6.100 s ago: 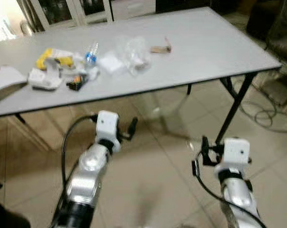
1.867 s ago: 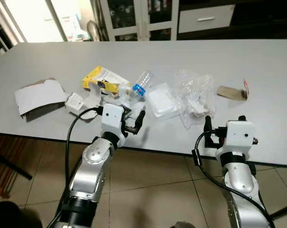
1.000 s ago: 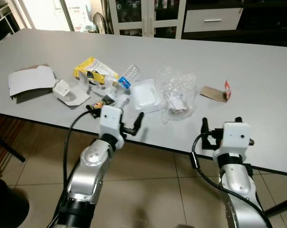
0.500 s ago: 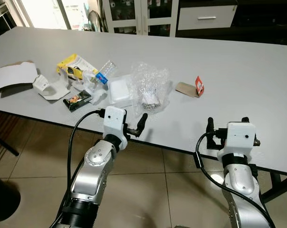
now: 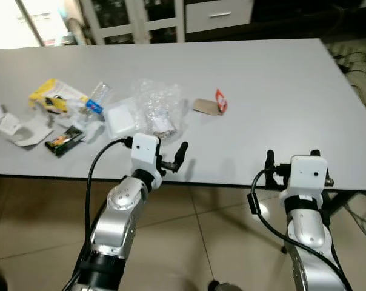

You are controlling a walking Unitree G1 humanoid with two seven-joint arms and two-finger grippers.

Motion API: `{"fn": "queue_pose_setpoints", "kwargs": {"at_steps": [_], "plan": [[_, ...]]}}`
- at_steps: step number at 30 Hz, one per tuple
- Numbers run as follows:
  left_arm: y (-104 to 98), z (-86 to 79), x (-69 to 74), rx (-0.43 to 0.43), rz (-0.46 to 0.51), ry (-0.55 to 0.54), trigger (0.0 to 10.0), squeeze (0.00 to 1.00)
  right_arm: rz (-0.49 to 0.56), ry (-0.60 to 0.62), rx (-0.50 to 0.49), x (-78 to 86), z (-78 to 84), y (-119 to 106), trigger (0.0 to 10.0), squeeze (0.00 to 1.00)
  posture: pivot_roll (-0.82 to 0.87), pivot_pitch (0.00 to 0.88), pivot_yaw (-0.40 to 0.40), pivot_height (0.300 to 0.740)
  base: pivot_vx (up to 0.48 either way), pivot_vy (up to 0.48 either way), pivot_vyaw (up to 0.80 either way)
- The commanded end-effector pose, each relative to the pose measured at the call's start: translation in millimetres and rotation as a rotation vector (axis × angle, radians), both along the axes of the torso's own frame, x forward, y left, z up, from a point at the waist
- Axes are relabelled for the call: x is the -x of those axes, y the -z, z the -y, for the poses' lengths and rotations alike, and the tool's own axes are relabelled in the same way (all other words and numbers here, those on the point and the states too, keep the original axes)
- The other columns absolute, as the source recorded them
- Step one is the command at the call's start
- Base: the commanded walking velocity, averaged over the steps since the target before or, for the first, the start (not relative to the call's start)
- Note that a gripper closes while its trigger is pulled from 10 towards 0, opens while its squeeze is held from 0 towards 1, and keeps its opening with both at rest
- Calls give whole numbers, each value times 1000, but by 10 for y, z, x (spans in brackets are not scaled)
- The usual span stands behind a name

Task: Picking trash to rubbish bin

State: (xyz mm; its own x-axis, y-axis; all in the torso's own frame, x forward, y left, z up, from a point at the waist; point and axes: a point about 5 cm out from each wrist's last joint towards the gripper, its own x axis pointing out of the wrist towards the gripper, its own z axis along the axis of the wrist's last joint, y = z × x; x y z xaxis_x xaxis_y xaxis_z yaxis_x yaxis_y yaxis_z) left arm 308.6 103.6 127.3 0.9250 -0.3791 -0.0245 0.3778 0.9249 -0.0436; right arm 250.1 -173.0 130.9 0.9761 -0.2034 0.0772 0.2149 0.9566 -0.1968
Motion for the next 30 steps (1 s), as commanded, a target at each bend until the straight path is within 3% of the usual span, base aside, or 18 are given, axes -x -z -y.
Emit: {"fn": "queue_pose_setpoints", "kwargs": {"at_steps": [1,8,22,25,30], "plan": [[-6,-32,-6,10,-2,-1,10000,0,7,-6,-3,-10,-40,-26,10000,0,-125,82,98,740,0,0,-788],[-36,-17,0,19,9,11,10000,0,6,-22,-11,-15,-77,-19,10000,0,-121,85,102,740,0,0,-689],[-70,-102,-101,-13,25,10,10000,0,-4,-96,-20,-59,-165,-22,10000,0,-119,95,104,740,0,0,0],[-71,-50,-99,-21,7,111,10000,0,-27,-111,-27,-128,-153,-25,10000,0,-115,110,103,740,0,0,0],[-98,-12,-90,-43,13,192,10000,0,-40,-122,-21,-152,-147,-22,10000,0,-113,120,106,740,0,0,0]]}}
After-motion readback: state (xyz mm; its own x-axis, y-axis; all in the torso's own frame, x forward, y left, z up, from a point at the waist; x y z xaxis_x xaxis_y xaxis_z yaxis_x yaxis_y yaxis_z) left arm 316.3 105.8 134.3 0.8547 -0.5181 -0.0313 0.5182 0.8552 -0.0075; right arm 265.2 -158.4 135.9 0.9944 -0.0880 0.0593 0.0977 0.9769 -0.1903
